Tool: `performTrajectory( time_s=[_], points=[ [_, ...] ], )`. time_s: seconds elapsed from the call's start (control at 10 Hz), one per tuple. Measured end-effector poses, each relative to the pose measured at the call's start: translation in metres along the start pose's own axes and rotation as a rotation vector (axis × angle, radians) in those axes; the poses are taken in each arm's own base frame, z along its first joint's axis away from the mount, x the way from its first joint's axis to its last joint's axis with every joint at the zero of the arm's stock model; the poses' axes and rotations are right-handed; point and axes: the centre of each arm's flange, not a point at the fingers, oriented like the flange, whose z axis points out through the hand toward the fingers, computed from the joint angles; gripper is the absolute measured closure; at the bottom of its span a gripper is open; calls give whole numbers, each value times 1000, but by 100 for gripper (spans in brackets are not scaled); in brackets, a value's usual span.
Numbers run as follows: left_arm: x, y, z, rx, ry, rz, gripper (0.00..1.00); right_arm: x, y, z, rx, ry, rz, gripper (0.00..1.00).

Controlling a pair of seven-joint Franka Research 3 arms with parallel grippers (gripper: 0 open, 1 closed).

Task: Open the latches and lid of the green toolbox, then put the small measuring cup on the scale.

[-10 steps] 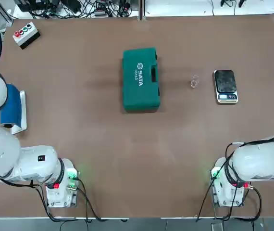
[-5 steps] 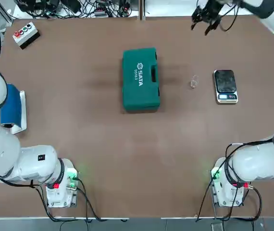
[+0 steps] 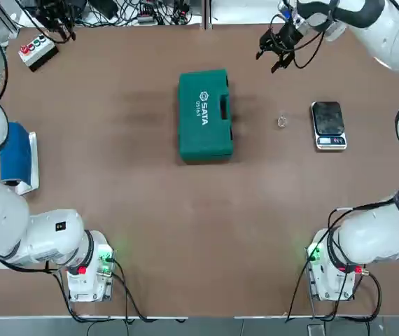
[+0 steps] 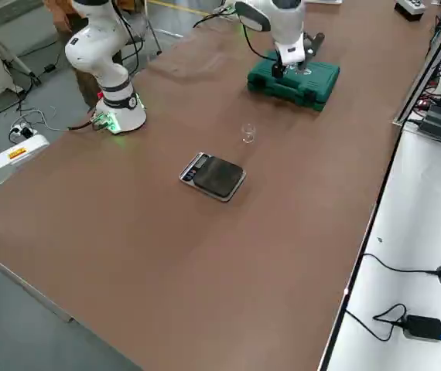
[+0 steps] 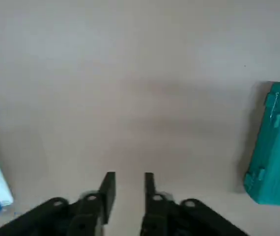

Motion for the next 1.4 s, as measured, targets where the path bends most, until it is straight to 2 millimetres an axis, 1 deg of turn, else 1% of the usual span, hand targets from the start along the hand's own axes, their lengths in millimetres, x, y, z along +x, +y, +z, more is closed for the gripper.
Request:
performTrajectory(
  time_s=[0.1, 0.2, 0.3, 0.5, 0.6, 0.8, 0.9, 1.0, 1.2, 1.4],
  points=[
    [0, 2, 14, -16, -14, -2, 77, 6, 19, 16, 91, -16, -35, 0],
    [0, 3, 30, -40, -26, -10, 92, 10, 38, 34, 167, -23, -62, 0],
    [-1, 3, 48, -73, -39, -22, 99, 13, 52, 52, 233, -25, -78, 0],
    [-3, 6, 86, -112, -49, -41, 99, 10, 76, 91, 368, -4, -107, 0],
    [-6, 12, 103, -127, -57, -43, 99, 8, 90, 113, 424, 9, -111, 0],
    [-12, 25, 123, -150, -78, -37, 99, 1, 119, 165, 520, 37, -104, 0],
    [-14, 31, 131, -177, -78, -27, 99, -4, 124, 188, 551, 36, -96, 0],
    [-16, 39, 139, -210, -76, 8, 99, -7, 121, 200, 570, 31, -87, 0],
    [-18, 61, 162, -259, -84, 85, 99, -7, 108, 204, 589, 37, -88, 0],
    [-18, 81, 196, -304, -95, 113, 99, -9, 96, 209, 585, 46, -89, 0]
  ],
)
